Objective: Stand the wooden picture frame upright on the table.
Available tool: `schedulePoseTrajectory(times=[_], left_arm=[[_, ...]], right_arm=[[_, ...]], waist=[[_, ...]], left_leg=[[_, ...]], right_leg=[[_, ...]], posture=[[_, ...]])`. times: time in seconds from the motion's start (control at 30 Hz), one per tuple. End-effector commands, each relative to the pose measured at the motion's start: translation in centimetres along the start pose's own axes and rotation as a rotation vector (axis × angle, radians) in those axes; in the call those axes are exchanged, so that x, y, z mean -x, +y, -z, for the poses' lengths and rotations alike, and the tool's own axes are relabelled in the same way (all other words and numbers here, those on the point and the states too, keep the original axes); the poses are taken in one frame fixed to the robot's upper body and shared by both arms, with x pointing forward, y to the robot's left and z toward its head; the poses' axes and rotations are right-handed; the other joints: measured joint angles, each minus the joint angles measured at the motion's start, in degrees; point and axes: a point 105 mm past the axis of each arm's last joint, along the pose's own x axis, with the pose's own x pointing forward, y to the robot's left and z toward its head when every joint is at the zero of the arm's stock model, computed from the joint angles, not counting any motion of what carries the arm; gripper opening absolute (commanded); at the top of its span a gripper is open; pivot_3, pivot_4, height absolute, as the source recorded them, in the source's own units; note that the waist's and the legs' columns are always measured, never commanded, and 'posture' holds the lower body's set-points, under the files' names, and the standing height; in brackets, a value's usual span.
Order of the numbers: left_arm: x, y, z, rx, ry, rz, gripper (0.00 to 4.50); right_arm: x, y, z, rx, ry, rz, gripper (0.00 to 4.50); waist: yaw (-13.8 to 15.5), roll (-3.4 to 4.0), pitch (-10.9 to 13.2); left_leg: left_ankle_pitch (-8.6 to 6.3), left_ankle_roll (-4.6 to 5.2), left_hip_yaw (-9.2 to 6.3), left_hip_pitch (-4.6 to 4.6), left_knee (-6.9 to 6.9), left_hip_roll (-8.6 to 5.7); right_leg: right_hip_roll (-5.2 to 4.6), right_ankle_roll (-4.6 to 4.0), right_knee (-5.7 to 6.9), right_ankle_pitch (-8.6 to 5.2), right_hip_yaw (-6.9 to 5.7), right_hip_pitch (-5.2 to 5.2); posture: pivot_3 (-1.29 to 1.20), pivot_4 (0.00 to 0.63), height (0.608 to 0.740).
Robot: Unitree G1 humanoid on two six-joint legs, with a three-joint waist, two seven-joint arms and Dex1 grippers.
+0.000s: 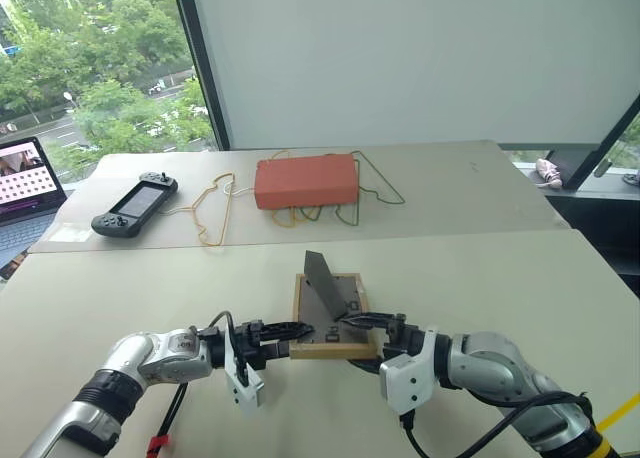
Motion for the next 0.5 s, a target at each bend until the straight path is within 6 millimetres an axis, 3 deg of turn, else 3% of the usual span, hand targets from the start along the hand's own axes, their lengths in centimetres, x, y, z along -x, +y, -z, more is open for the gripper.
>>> schedulePoseTrajectory(times=[0.03, 0.07, 0.1, 0.17, 0.2, 0.33, 0.4, 0.5], left_arm=[[0.1, 0.7, 0.3, 0.022, 0.024, -0.043, 1.15], [0.1, 0.9, 0.3, 0.023, 0.026, -0.051, 1.15], [0.2, 1.2, 0.3, 0.028, 0.031, -0.065, 1.94], [0.4, 1.6, 0.4, 0.044, 0.043, -0.085, 2.37], [0.4, 1.6, 0.5, 0.050, 0.046, -0.088, 2.86], [1.2, 3.2, 1.3, 0.111, 0.131, -0.173, 4.03], [1.8, 4.0, 1.4, 0.154, 0.167, -0.221, 4.09], [3.9, 5.3, 1.3, 0.285, 0.257, -0.346, 4.09]], right_arm=[[0.1, -0.9, -0.4, 0.030, -0.009, 0.038, 1.74], [0.2, -0.9, -0.4, 0.030, -0.007, 0.038, 1.57], [0.2, -0.9, -0.3, 0.035, -0.001, 0.046, 1.43], [0.3, -1.3, -0.1, 0.053, 0.006, 0.064, 1.41], [0.3, -1.4, -0.1, 0.059, 0.008, 0.069, 1.35], [0.9, -3.9, 0.1, 0.064, 0.005, 0.144, 1.26], [1.3, -4.7, 0.3, 0.069, 0.006, 0.155, 1.25], [2.6, -7.7, 2.3, 0.015, 0.051, 0.170, 1.25]], waist=[[-0.06, 0.00, 0.00], [-0.02, 0.00, 0.00], [0.00, 0.00, 0.00], [-0.02, 0.01, -0.01], [-0.04, 0.01, -0.01], [-0.11, 0.01, -0.01], [-0.05, 0.01, -0.01], [-0.32, 0.01, 0.00]], left_leg=[[0.00, 0.00, 0.01, 0.02, 0.00, 0.00], [0.00, 0.00, 0.02, 0.03, 0.00, 0.00], [0.00, 0.01, 0.02, 0.03, 0.00, 0.00], [0.00, 0.01, 0.03, 0.04, 0.00, 0.00], [-0.01, 0.01, 0.04, 0.07, 0.00, 0.00], [-0.01, 0.02, 0.07, 0.08, 0.00, 0.00], [-0.04, 0.07, 0.07, 0.06, 0.00, 0.00], [-0.04, 0.07, 0.13, 0.03, 0.00, 0.00]], right_leg=[[0.00, 0.00, 0.01, 0.00, 0.02, 0.00], [0.00, 0.00, 0.01, 0.00, 0.03, 0.00], [0.00, 0.00, 0.01, 0.00, 0.03, 0.00], [0.00, 0.00, 0.01, 0.00, 0.04, 0.01], [0.00, 0.00, 0.02, 0.00, 0.05, 0.04], [0.00, 0.00, 0.02, 0.00, 0.08, 0.03], [0.00, 0.00, 0.03, 0.00, 0.10, 0.00], [0.00, -0.01, 0.03, 0.01, 0.17, -0.09]], posture=[[0.00, 0.150, 0.740], [0.00, 0.150, 0.740], [0.00, 0.150, 0.740], [0.00, 0.150, 0.740], [0.00, 0.150, 0.740], [0.00, 0.150, 0.740], [0.00, 0.150, 0.740], [0.00, 0.150, 0.740]])
